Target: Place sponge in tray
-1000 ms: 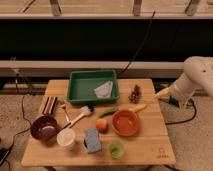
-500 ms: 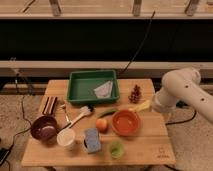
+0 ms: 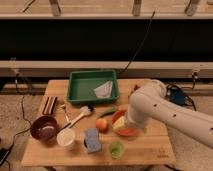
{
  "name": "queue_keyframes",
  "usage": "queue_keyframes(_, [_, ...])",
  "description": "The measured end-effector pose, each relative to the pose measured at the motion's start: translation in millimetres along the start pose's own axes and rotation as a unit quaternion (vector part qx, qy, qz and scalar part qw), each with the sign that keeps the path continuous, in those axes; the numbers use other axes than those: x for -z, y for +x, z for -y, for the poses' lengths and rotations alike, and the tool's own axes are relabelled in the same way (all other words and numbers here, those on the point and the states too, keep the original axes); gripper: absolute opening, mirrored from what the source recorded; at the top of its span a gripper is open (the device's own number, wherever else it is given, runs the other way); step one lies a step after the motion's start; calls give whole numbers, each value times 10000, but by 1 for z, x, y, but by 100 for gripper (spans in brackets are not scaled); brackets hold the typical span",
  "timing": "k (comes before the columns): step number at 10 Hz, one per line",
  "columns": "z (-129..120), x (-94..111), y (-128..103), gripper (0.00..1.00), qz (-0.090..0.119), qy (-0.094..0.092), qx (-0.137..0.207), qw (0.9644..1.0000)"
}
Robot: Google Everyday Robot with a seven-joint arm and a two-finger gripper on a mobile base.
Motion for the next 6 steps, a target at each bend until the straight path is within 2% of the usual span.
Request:
queue_keyframes(1, [28, -4, -12, 80, 13, -69, 303, 9995])
queue_keyframes(3, [64, -7, -28, 80, 63, -101, 798, 9967])
queue_keyframes(6, [63, -7, -29, 80, 91, -141, 833, 9964])
